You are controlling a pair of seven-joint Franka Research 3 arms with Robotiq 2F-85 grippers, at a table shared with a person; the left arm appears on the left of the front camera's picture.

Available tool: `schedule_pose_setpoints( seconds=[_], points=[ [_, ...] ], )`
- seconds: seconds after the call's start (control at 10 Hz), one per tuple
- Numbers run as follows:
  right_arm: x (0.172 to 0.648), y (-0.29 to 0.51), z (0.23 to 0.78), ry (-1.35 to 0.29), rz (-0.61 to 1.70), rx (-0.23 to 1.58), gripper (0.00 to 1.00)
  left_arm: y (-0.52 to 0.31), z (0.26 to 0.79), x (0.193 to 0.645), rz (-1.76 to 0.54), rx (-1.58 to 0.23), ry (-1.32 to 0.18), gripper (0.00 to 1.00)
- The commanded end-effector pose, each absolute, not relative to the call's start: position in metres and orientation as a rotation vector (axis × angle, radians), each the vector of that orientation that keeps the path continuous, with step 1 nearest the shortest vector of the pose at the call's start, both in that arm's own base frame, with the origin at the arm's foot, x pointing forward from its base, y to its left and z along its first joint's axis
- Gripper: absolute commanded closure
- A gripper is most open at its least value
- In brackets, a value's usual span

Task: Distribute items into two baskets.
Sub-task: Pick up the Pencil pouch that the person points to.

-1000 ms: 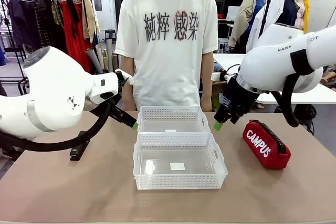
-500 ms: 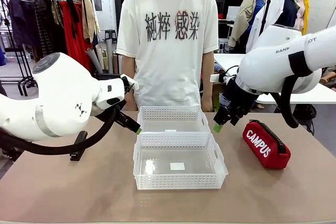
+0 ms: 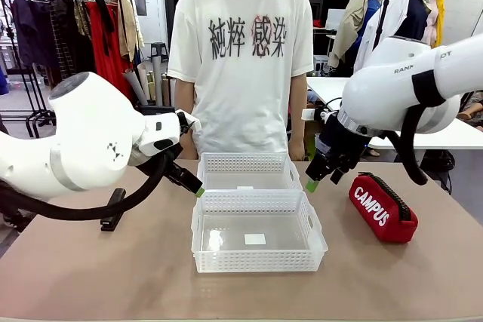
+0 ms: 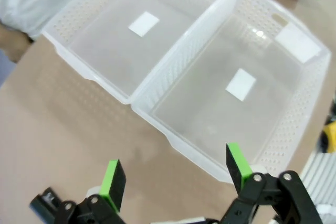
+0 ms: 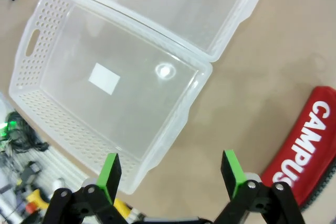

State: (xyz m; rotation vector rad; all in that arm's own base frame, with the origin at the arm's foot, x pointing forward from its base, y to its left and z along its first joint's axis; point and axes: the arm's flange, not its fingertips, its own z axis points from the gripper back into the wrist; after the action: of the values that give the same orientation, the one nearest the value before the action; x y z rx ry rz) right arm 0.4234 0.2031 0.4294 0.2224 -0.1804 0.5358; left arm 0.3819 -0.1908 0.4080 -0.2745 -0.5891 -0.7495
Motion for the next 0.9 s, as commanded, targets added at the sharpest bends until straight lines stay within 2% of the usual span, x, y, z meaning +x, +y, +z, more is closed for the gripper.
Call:
schedule_pose_setpoints(
  seconds=[0.0, 0.1, 0.3, 0.5, 0.8],
  points=[
    [0.438, 0.214, 0.438, -0.086, 0.458, 0.319, 0.0, -0.182, 0.427, 0.4, -0.758, -0.379, -0.453, 0.0],
    [0.442, 0.217, 0.44, -0.064, 0.423, 0.353, 0.0, -0.179, 0.433, 0.406, -0.753, -0.464, -0.371, 0.0],
    [0.448, 0.215, 0.451, -0.005, 0.343, 0.515, 0.0, -0.171, 0.441, 0.414, -0.667, -0.626, -0.337, 0.0],
    [0.456, 0.207, 0.467, 0.028, 0.246, 0.692, 0.0, -0.166, 0.447, 0.418, -0.527, -0.866, -0.346, 0.0],
    [0.469, 0.185, 0.488, 0.056, 0.147, 0.917, 0.0, -0.151, 0.455, 0.416, -0.396, -1.09, -0.406, 0.0]
  ],
)
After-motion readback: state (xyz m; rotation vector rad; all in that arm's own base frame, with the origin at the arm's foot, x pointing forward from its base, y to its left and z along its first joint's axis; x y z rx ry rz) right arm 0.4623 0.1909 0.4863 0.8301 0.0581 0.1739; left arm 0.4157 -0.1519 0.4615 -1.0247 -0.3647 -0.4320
